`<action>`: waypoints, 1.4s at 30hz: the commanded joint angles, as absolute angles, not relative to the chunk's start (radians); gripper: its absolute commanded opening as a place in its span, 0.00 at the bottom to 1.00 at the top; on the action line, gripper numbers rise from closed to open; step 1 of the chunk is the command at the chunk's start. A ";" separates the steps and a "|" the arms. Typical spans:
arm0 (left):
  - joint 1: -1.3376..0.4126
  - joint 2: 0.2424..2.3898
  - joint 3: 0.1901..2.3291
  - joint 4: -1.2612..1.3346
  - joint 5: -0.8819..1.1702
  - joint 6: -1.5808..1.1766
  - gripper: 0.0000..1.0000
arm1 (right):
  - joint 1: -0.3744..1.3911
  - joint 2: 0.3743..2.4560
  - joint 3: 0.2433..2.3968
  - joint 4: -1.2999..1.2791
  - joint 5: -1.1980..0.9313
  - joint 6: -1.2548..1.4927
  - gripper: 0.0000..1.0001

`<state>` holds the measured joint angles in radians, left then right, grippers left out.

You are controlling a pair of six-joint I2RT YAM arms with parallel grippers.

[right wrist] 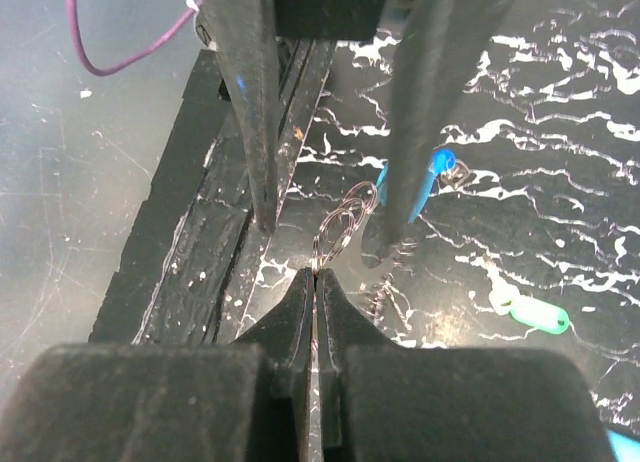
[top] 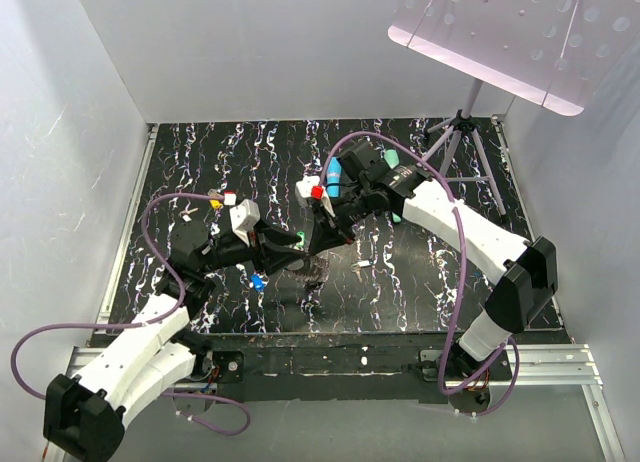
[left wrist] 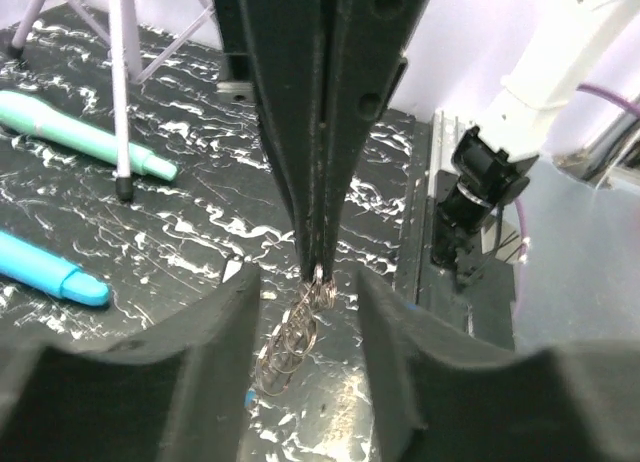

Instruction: Put the keys on the keyring

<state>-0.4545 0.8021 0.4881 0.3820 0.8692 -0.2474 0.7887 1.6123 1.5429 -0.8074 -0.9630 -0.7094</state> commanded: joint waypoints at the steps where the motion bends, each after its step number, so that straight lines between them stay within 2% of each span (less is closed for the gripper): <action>1: -0.453 0.723 0.587 0.087 0.756 -0.181 0.51 | 0.798 1.588 1.609 -0.876 -0.887 -0.727 0.01; 3: -0.453 0.689 0.632 -0.051 0.738 -0.126 0.62 | 0.798 1.600 1.649 -0.972 -0.838 -0.770 0.01; 6: -0.453 0.661 0.681 -0.214 0.716 -0.068 0.66 | 0.801 1.637 1.729 -1.110 -0.779 -0.816 0.01; 9: -0.453 0.670 0.695 -0.265 0.747 -0.048 0.67 | 0.808 1.681 1.805 -1.227 -0.740 -0.828 0.01; 16: -0.457 0.729 0.683 -0.167 0.756 -0.025 0.64 | 0.827 1.775 1.931 -1.370 -0.733 -0.816 0.01; 20: -0.462 0.778 0.683 -0.094 0.756 -0.021 0.55 | 0.828 1.831 1.999 -1.437 -0.738 -0.808 0.01; 23: -0.479 0.836 0.683 -0.035 0.779 -0.047 0.52 | 0.828 1.865 2.036 -1.454 -0.739 -0.786 0.01; 30: -0.551 0.880 0.663 0.026 0.724 -0.051 0.50 | 0.828 1.882 2.037 -1.433 -0.733 -0.741 0.01; 36: -0.557 0.894 0.657 0.026 0.703 -0.031 0.45 | 0.828 1.882 2.039 -1.436 -0.744 -0.741 0.01; 42: -0.566 0.923 0.663 0.020 0.701 -0.020 0.44 | 0.828 1.884 2.042 -1.439 -0.750 -0.742 0.01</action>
